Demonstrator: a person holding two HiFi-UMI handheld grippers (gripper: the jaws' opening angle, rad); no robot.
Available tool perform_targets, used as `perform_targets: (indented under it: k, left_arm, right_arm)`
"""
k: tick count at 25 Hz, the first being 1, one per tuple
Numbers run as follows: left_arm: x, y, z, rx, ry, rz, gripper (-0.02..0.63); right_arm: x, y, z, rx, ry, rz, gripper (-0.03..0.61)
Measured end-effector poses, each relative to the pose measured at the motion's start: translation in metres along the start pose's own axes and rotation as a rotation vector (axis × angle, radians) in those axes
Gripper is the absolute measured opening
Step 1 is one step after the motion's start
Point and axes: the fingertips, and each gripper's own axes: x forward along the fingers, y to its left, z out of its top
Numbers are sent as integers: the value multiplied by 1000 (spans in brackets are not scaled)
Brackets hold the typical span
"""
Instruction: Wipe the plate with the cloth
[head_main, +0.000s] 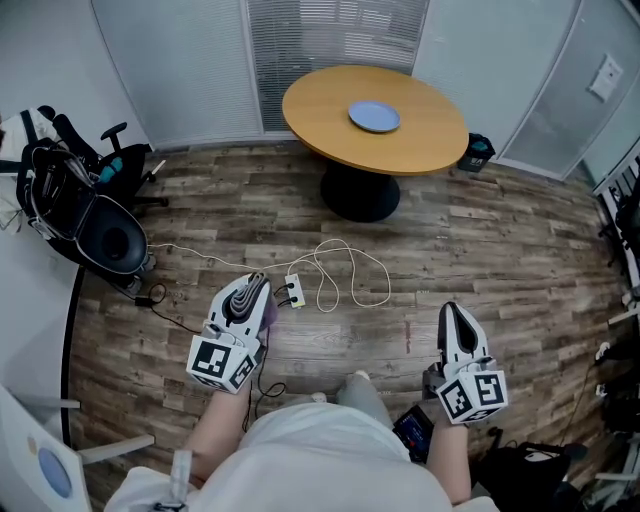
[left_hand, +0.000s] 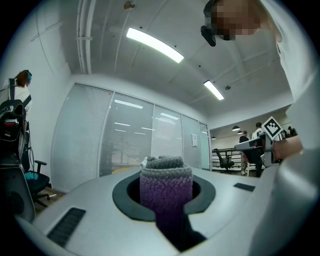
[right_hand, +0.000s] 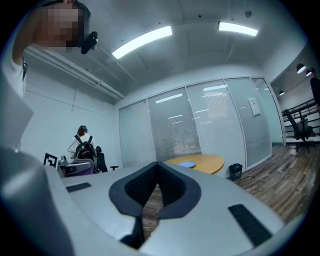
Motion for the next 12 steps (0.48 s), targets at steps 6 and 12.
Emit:
perform_targets:
  k: [6, 12]
  left_arm:
    - [26, 5, -11, -7, 16, 12, 83]
    - [69, 9, -14, -1, 19, 34, 83]
  right_arm:
    - [27, -17, -3, 0, 24, 15, 20]
    - [71, -51, -1, 4, 30, 35, 20]
